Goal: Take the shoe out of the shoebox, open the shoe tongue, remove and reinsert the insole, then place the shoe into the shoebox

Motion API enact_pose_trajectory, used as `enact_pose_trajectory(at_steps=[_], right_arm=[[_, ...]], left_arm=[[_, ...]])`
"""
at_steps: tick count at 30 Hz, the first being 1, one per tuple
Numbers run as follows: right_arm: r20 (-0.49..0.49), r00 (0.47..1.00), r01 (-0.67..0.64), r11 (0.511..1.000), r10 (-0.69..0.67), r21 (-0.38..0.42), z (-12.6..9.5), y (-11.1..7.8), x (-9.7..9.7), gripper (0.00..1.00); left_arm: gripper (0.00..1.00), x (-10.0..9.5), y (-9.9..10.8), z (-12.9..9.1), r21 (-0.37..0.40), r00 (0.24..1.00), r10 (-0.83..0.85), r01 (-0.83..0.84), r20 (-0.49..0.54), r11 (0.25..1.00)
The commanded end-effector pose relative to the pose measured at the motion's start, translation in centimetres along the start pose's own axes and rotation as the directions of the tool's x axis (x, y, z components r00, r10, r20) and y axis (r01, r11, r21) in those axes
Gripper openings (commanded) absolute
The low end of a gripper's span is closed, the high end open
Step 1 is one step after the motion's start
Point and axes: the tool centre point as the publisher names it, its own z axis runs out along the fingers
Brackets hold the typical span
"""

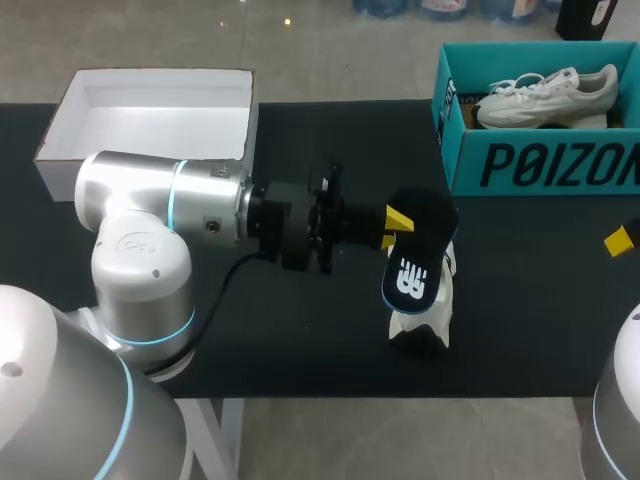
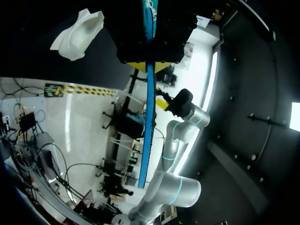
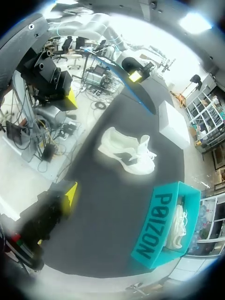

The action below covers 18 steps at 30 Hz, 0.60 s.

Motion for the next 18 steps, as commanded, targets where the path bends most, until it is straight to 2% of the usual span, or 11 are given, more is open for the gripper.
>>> enact_pose_trajectory(at_steps=[1, 7, 14, 18], right_arm=[[-0.032, 0.999, 0.019, 0.998, -0.017, 0.062, 1.5, 4.0, -0.9, 1.0], [-0.029, 0.998, 0.053, 0.995, -0.05, 0.084, 1.6, 7.0, -0.9, 1.0], [-0.025, 0.998, 0.055, 0.993, -0.053, 0.103, 1.4, 8.4, -1.8, 1.0], [-0.023, 0.998, 0.053, 0.993, -0.051, 0.107, 1.3, 8.5, -1.9, 1.0]], left_arm=[[0.0, 0.1, 0.0, 0.3, -0.007, 1.0, -0.003, 0.003, -0.003, 1.0], [0.0, 0.3, 0.1, 0.0, -0.016, 1.0, -0.01, 0.01, -0.001, 1.0], [0.0, 0.6, 0.3, -0.4, -0.023, 1.0, -0.02, 0.02, 0.01, 1.0], [0.0, 0.8, 0.4, -0.3, -0.024, 1.0, -0.024, 0.024, 0.01, 0.999]])
